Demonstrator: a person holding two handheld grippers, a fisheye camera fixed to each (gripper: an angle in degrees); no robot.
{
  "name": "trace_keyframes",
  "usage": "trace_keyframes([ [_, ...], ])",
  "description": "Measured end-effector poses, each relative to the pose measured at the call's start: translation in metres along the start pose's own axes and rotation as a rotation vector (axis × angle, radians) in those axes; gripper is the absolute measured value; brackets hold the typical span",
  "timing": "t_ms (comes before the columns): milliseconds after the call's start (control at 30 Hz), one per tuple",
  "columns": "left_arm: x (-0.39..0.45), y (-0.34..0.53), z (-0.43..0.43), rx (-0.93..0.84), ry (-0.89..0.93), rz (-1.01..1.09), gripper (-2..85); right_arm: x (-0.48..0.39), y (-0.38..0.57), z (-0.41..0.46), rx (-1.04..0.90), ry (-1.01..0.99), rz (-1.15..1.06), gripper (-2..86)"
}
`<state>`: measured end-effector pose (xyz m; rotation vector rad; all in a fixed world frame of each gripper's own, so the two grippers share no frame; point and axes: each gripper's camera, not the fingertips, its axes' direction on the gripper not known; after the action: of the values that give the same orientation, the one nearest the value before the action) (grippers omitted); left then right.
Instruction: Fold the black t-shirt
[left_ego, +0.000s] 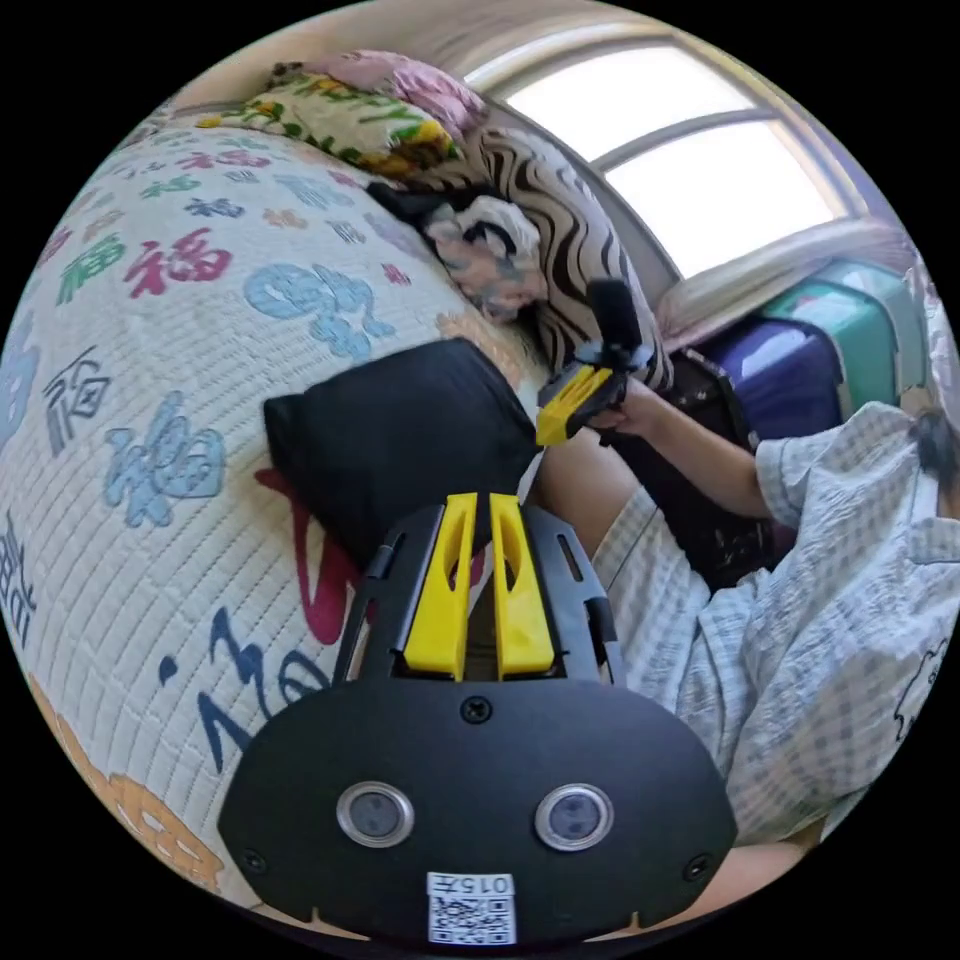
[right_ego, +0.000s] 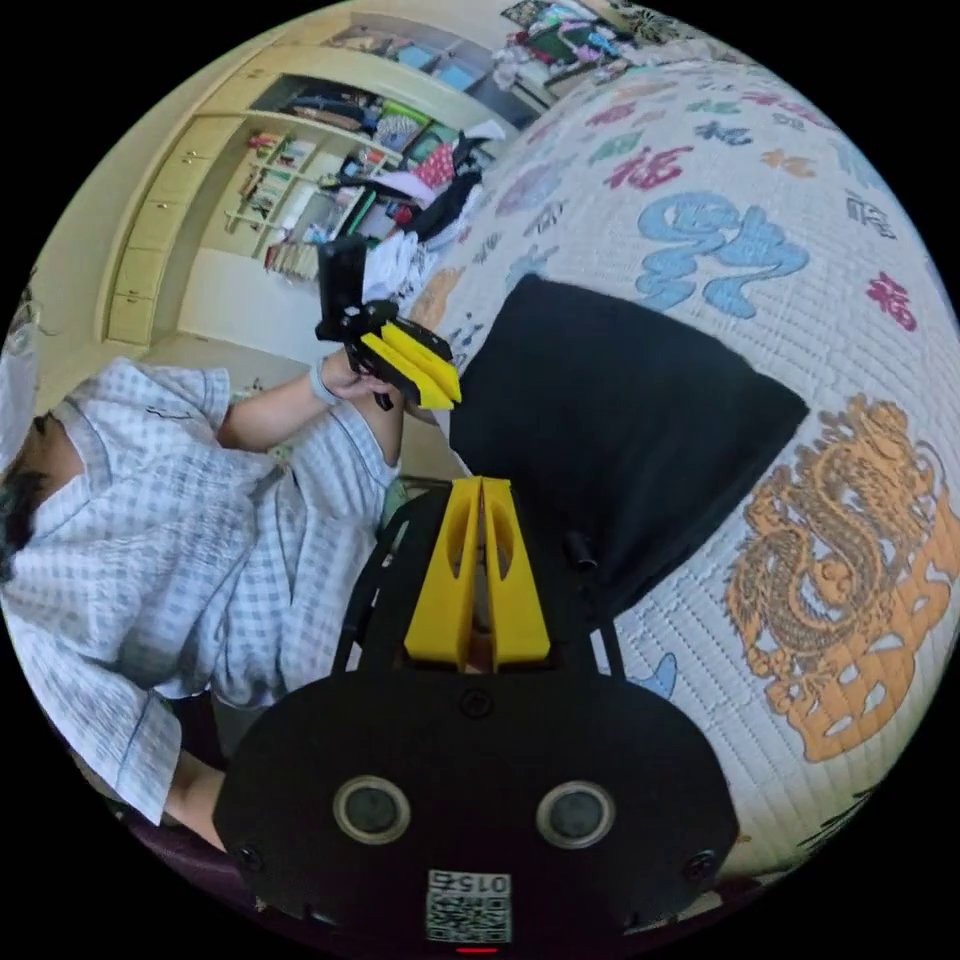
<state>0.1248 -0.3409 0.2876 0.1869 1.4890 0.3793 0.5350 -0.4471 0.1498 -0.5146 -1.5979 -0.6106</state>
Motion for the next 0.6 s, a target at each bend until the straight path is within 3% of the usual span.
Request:
trace_keyframes([
  [67,-0.01,0.005,0.003,-0.045,-0.026,-0.021,-0.6,0.019,-0.007,0.032,-0.175,0.108,0.043,-0.7],
  [100,-0.017,0.011,-0.005,-0.026,-0.007,-0.045,-0.6,0.024,-0.005,0.031,-0.153,0.071,0.054,-0.6],
  [267,-0.034,0.035,-0.057,-0.007,-0.028,-0.15,-0.1,0.064,0.038,-0.015,0.16,-0.084,0.239,0.6],
  [367,-0.053,0.055,-0.106,0.164,0.069,-0.268,2.5,0.088,0.06,-0.041,0.416,-0.177,0.309,7.4],
  [433,-0.072,0.063,-0.134,0.266,0.092,-0.354,9.2,0.105,0.063,-0.044,0.507,-0.235,0.325,10.0],
  [600,-0.104,0.047,-0.144,0.274,0.229,-0.414,13.7,0.148,0.029,-0.012,0.472,-0.369,0.342,13.7],
])
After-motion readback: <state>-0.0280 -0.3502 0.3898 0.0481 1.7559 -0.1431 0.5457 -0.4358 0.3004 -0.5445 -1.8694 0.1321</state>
